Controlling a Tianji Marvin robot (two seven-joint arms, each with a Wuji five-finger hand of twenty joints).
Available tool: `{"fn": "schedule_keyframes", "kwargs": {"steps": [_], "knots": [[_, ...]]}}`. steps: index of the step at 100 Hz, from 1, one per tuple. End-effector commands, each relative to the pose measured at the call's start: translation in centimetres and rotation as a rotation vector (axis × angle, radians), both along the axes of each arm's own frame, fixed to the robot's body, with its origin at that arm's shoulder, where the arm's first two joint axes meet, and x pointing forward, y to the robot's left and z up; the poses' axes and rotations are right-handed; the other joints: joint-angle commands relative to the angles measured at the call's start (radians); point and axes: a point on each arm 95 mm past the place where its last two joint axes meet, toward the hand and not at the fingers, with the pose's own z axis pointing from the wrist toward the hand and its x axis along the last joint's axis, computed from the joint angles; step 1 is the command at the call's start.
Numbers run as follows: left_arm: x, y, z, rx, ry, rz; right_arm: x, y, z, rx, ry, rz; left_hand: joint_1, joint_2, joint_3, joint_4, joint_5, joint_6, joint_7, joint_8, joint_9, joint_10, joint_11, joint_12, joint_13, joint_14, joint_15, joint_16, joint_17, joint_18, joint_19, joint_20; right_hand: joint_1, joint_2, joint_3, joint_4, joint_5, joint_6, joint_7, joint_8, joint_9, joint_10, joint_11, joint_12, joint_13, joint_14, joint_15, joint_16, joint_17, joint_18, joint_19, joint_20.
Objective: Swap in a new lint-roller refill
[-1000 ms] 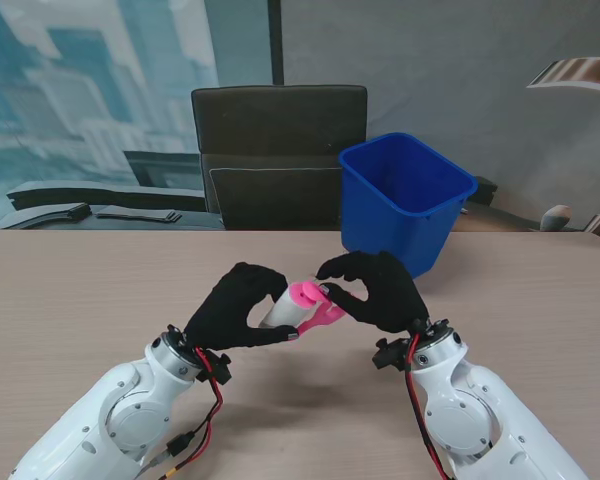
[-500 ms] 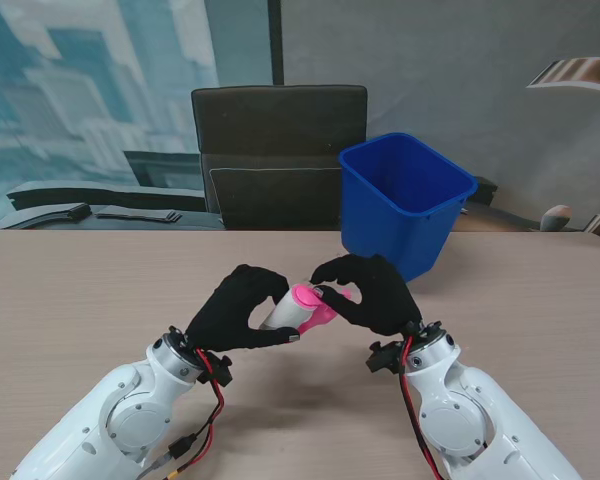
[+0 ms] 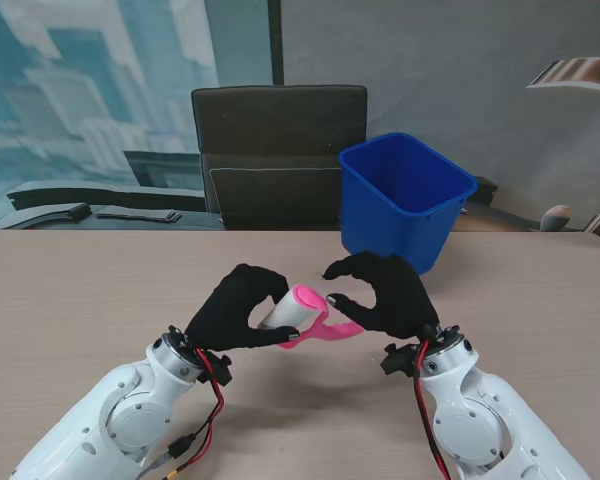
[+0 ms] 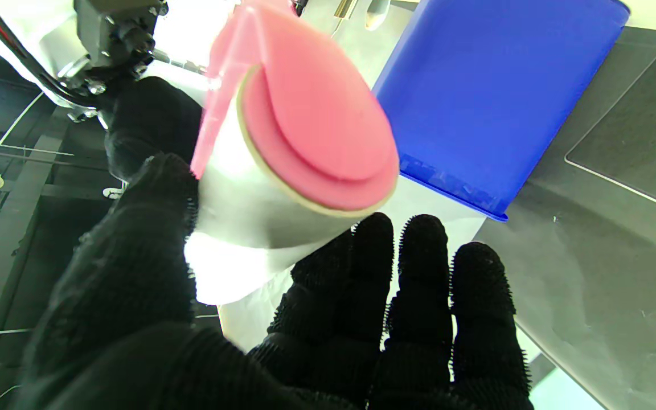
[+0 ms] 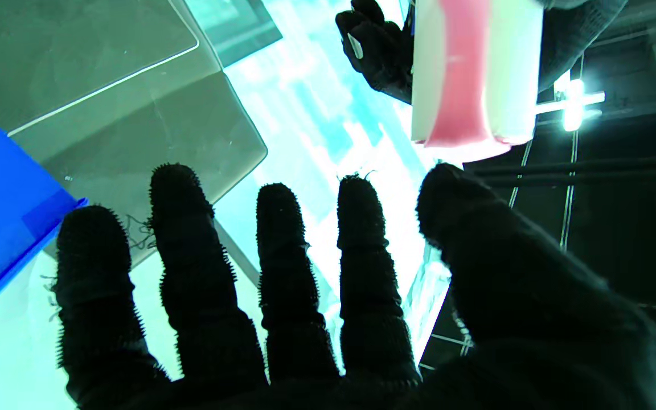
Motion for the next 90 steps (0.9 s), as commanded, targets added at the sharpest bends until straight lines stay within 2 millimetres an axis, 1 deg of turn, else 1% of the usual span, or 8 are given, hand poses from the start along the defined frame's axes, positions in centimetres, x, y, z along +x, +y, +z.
{"fn": "schedule_keyframes", "kwargs": {"steps": [1, 12, 33, 48, 53, 65, 77, 90], "knots": [[-0.1, -0.2, 0.3, -0.008, 0.004, 0.002, -0.7, -0.2, -0.2, -0.017, 0.000, 0.002, 0.152, 0.100, 0.234, 0.107, 0.034, -0.125, 0.236, 0.063, 0.027, -0.104, -0.002, 0.022, 0.006, -0.020, 0.011, 0.011, -0.008, -0.006, 0.012, -0.005, -0.033, -0.042, 0.035, -0.012, -0.001, -0.003, -0.034, 0.023, -0.035, -0.018, -0.017, -0.012, -0.034, -0.245, -0.027, -0.013, -0.019, -0.118, -0.025, -0.007], [-0.2, -0.3, 0.5, -0.019, 0.005, 0.006, -1.0, -0.7, -0.2, -0.052, 0.003, -0.007, 0.153, 0.100, 0.234, 0.107, 0.034, -0.125, 0.236, 0.063, 0.027, -0.102, -0.003, 0.022, 0.006, -0.018, 0.010, 0.011, -0.007, -0.006, 0.012, -0.004, -0.063, -0.084, 0.045, -0.010, -0.013, 0.009, -0.067, 0.038, -0.057, -0.016, -0.037, -0.022, -0.059, -0.238, -0.058, -0.025, -0.043, -0.116, -0.055, -0.008], [-0.2, -0.5, 1.0, -0.040, 0.017, 0.015, -1.2, -0.6, -1.0, -0.130, 0.079, 0.027, 0.151, 0.101, 0.233, 0.107, 0.035, -0.125, 0.236, 0.063, 0.031, -0.103, -0.004, 0.020, 0.009, -0.017, 0.010, 0.011, -0.005, -0.004, 0.012, -0.004, -0.106, -0.146, 0.050, -0.009, -0.085, 0.038, -0.146, 0.023, -0.140, -0.007, -0.103, -0.047, -0.129, -0.224, -0.128, -0.055, -0.088, -0.111, -0.113, -0.015], [-0.3, -0.7, 1.2, -0.058, 0.024, 0.015, -0.3, -0.2, -2.1, -0.191, 0.127, 0.053, 0.151, 0.100, 0.233, 0.107, 0.035, -0.125, 0.236, 0.063, 0.031, -0.102, -0.004, 0.020, 0.008, -0.017, 0.009, 0.010, -0.004, -0.003, 0.012, -0.004, -0.116, -0.185, 0.064, -0.008, -0.264, -0.015, -0.219, 0.010, -0.316, -0.010, -0.160, -0.071, -0.236, -0.227, -0.194, -0.084, -0.165, -0.113, -0.190, -0.038], [-0.4, -0.8, 1.3, -0.062, 0.024, 0.014, 0.2, 0.1, -2.5, -0.211, 0.124, 0.056, 0.152, 0.099, 0.234, 0.107, 0.034, -0.125, 0.236, 0.064, 0.031, -0.103, -0.005, 0.020, 0.009, -0.017, 0.009, 0.010, -0.003, -0.003, 0.013, -0.004, -0.097, -0.207, 0.080, -0.006, -0.301, -0.023, -0.230, 0.009, -0.358, -0.012, -0.166, -0.076, -0.261, -0.236, -0.203, -0.089, -0.183, -0.119, -0.205, -0.044], [-0.6, -0.9, 1.4, -0.080, 0.035, 0.011, 1.2, 0.8, -3.2, -0.236, 0.083, 0.049, 0.150, 0.101, 0.234, 0.107, 0.035, -0.125, 0.236, 0.064, 0.031, -0.103, -0.005, 0.020, 0.010, -0.016, 0.009, 0.010, -0.002, -0.004, 0.013, -0.004, -0.038, -0.261, 0.130, -0.009, -0.330, -0.035, -0.197, 0.030, -0.396, -0.023, -0.126, -0.078, -0.277, -0.256, -0.191, -0.096, -0.194, -0.146, -0.209, -0.051], [-0.9, -1.2, 1.5, -0.121, 0.069, 0.011, 2.2, 1.6, -3.9, -0.238, 0.031, 0.035, 0.150, 0.102, 0.234, 0.107, 0.036, -0.126, 0.235, 0.063, 0.032, -0.104, -0.005, 0.021, 0.011, -0.018, 0.009, 0.011, -0.001, -0.005, 0.014, -0.004, -0.021, -0.285, 0.186, -0.013, -0.338, -0.039, -0.153, 0.063, -0.408, -0.046, -0.088, -0.076, -0.288, -0.279, -0.176, -0.105, -0.210, -0.176, -0.202, -0.065], [-1.2, -1.6, 1.7, -0.163, 0.113, 0.009, 2.8, 2.4, -4.4, -0.234, -0.036, 0.017, 0.150, 0.101, 0.233, 0.106, 0.036, -0.133, 0.234, 0.064, 0.032, -0.105, -0.005, 0.021, 0.011, -0.018, 0.009, 0.011, -0.001, -0.006, 0.014, -0.004, -0.036, -0.278, 0.200, -0.016, -0.351, -0.042, -0.119, 0.109, -0.425, -0.053, -0.039, -0.071, -0.322, -0.300, -0.144, -0.113, -0.269, -0.272, -0.189, -0.099]]}}
